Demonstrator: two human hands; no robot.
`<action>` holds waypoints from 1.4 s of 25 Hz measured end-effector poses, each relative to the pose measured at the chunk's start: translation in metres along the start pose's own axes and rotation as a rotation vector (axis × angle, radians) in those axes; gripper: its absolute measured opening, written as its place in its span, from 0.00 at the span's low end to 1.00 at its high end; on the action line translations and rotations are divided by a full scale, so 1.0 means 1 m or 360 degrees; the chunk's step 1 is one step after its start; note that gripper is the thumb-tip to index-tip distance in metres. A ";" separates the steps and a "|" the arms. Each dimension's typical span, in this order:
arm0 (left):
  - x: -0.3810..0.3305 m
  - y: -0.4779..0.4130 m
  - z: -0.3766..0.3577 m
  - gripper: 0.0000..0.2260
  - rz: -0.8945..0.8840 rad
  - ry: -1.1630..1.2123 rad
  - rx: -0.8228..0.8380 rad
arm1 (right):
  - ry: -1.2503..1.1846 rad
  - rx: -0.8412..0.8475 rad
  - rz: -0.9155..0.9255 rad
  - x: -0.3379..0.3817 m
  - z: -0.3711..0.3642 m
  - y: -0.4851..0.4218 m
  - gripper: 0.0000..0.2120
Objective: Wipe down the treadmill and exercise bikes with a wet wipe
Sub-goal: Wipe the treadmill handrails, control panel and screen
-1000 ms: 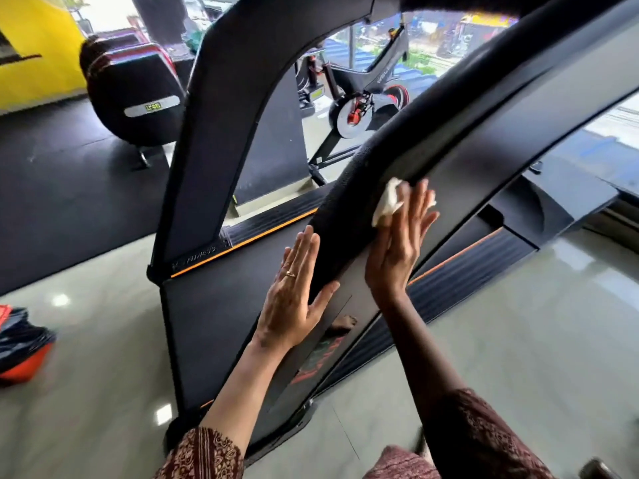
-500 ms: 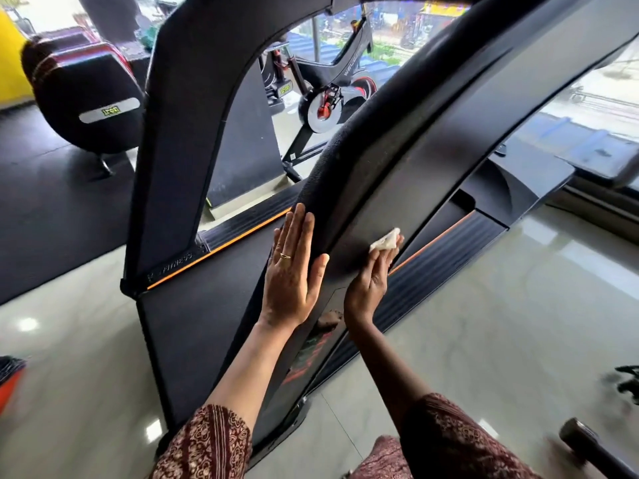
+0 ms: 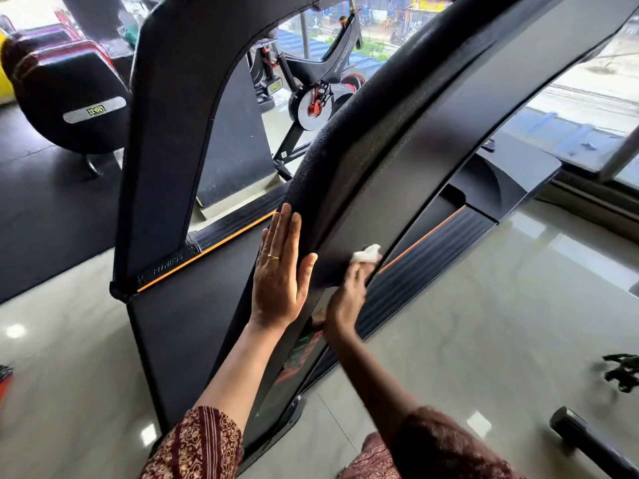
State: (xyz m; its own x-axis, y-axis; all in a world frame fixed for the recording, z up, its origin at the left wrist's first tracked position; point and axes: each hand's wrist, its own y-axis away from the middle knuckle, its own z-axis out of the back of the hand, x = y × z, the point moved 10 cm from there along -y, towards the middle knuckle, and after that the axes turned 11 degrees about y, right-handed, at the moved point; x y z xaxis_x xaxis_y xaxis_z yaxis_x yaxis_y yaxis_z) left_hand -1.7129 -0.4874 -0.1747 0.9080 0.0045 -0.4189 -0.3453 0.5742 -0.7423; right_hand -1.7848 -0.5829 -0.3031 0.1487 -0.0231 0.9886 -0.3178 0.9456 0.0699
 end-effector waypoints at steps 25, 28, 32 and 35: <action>-0.007 -0.017 0.008 0.22 0.0038 0.0242 0.0115 | 0.0804 0.0004 0.2279 0.182 0.012 0.028 0.15; -0.016 -0.031 0.008 0.22 -0.0059 0.0180 0.0160 | 0.0844 -0.0294 0.2083 0.245 0.040 -0.023 0.12; -0.035 -0.052 0.004 0.22 -0.0142 0.0209 0.0122 | 0.0623 -0.0295 0.1736 0.233 0.052 -0.036 0.17; -0.044 -0.061 0.001 0.21 -0.0249 0.0201 0.0124 | 0.0703 0.0001 0.1878 0.169 0.030 0.001 0.20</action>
State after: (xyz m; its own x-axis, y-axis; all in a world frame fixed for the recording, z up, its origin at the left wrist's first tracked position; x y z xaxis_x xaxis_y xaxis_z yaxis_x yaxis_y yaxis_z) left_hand -1.7314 -0.5221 -0.1105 0.9105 -0.1897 -0.3674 -0.1784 0.6214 -0.7629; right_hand -1.7884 -0.5956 -0.1323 0.0743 0.9443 0.3206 -0.4707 0.3166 -0.8235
